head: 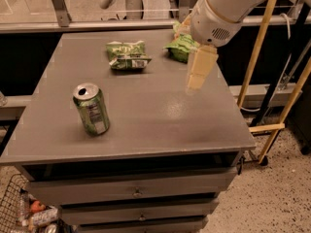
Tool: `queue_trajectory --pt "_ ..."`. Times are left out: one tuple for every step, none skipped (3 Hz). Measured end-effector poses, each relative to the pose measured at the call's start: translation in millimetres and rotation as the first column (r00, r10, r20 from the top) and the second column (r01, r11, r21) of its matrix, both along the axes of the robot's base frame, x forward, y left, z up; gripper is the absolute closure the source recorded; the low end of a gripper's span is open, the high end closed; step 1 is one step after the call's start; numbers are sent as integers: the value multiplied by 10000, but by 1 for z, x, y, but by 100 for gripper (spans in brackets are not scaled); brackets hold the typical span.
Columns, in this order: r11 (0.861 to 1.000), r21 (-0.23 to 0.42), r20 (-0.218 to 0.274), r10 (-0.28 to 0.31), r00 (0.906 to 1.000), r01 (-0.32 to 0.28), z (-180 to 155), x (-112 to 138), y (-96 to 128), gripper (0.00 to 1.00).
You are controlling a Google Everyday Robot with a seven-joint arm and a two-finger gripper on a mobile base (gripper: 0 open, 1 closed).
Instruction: Move green jalapeno chip bag near green can
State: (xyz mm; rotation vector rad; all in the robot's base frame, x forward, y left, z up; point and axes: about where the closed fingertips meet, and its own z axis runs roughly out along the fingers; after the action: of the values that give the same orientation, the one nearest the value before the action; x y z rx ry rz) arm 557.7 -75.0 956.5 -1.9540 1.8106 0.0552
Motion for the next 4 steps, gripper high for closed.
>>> queue_trajectory --pt "9990 234 39 373 9993 -373 -15 34 19 0" --pt "9964 451 49 717 9974 -719 -38 84 42 0" --pt "9935 714 73 885 9960 -888 -61 122 64 0" --pt "9888 847 170 1223 9923 -1233 -74 142 89 0"
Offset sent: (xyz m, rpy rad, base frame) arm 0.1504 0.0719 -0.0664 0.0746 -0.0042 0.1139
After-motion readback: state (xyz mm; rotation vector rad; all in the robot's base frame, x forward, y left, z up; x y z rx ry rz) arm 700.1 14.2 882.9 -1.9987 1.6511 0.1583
